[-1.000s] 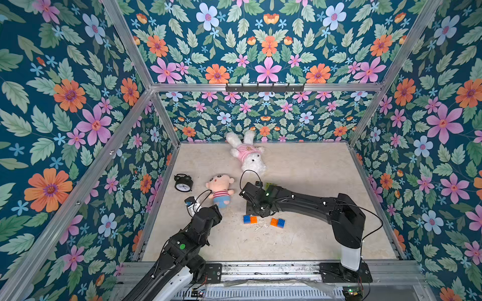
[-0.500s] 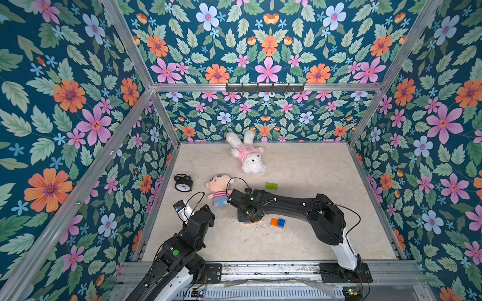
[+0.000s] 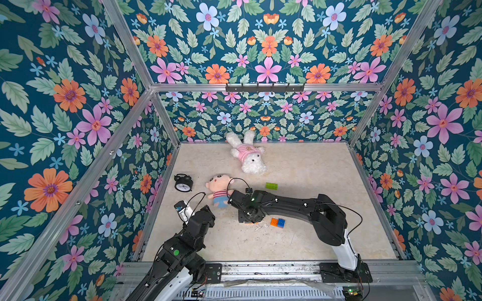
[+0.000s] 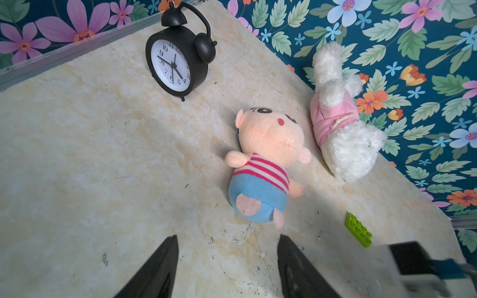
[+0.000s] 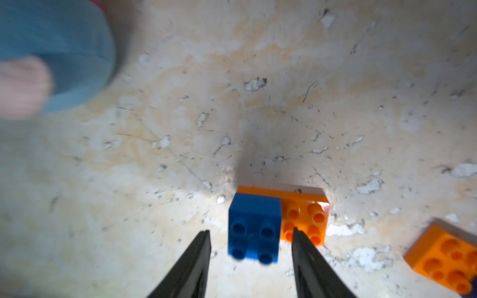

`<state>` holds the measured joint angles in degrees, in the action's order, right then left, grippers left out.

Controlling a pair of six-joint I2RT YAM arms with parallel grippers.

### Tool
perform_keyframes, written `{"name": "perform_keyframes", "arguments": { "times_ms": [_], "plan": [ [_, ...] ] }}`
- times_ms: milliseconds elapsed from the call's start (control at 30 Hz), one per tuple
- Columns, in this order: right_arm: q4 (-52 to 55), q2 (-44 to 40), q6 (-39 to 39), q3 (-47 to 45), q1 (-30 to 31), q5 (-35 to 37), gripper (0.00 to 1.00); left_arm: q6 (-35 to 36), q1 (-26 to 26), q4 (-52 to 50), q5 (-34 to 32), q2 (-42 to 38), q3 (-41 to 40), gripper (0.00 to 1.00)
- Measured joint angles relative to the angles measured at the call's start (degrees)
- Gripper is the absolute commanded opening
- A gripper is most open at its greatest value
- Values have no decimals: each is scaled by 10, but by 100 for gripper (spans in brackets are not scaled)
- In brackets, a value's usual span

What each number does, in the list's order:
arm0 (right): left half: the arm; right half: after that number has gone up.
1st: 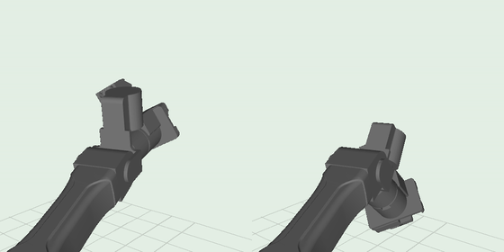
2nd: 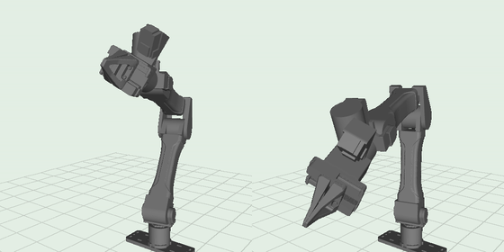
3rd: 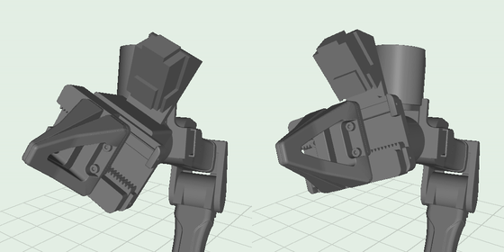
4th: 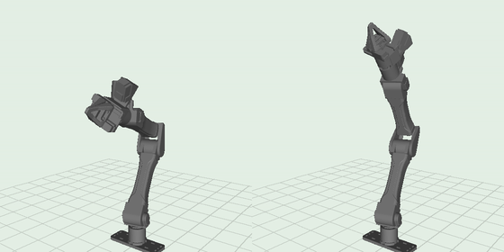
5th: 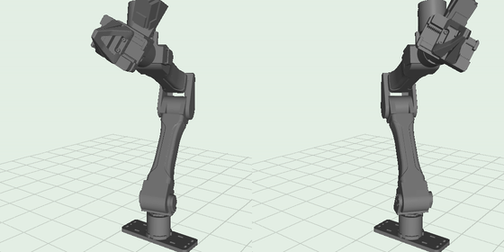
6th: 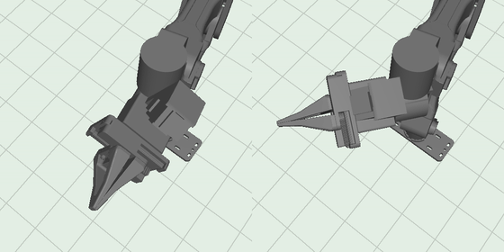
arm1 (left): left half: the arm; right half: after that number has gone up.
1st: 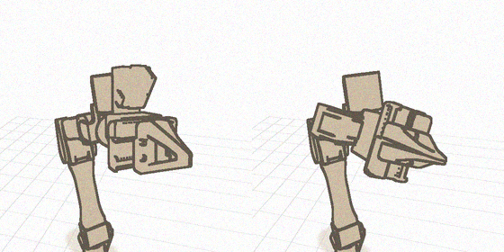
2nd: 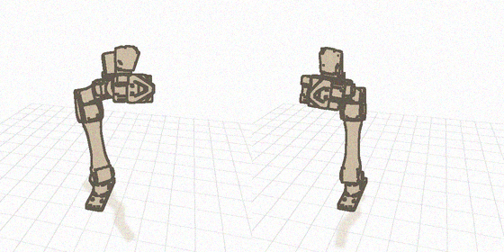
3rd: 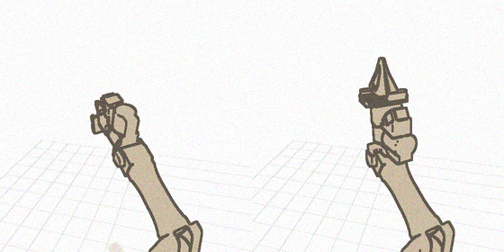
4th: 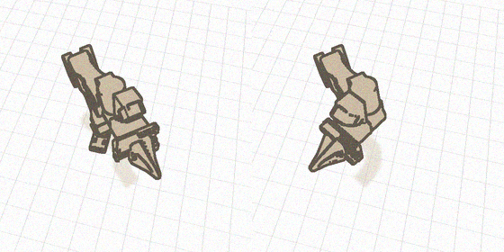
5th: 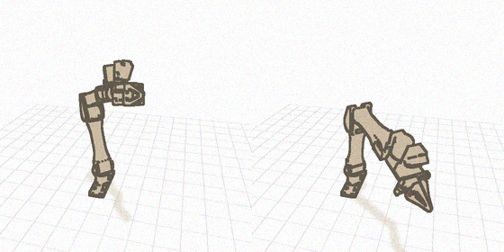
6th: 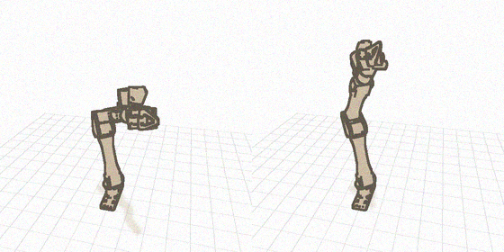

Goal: Assemble the number 5 with lego
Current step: Assemble the lego brick with the lego brick, then pick up the lego brick from the center of the board.

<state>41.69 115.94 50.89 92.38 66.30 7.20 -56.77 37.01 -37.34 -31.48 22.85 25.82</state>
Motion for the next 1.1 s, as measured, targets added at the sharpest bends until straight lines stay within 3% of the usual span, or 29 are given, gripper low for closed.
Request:
{"name": "perform_keyframes", "arguments": {
  "times_ms": [133, 200, 300, 400, 667, 867, 1100],
  "plan": [
    [-110, -128, -88, -125, -16, 8, 58, 15, 0, 10, 10, 6, 0, 66],
    [-203, -206, -183, -245, -25, 5, 75, 19, 0, 19, 17, 9, 0, 66],
    [-256, -267, -342, -339, -47, -62, 76, 29, 0, 26, 27, 12, -1, 67],
    [-278, -244, -456, -324, -84, -102, 73, 32, 0, 32, 34, 14, -3, 67],
    [-257, -127, -678, -267, -92, -176, 70, 46, 0, 53, 59, 35, -9, 68],
    [-265, -107, -761, -275, -89, -164, 67, 53, 0, 56, 64, 40, -9, 68],
    [-267, -78, -807, -271, -89, -163, 63, 59, 0, 66, 67, 49, -10, 68]
  ]
}}
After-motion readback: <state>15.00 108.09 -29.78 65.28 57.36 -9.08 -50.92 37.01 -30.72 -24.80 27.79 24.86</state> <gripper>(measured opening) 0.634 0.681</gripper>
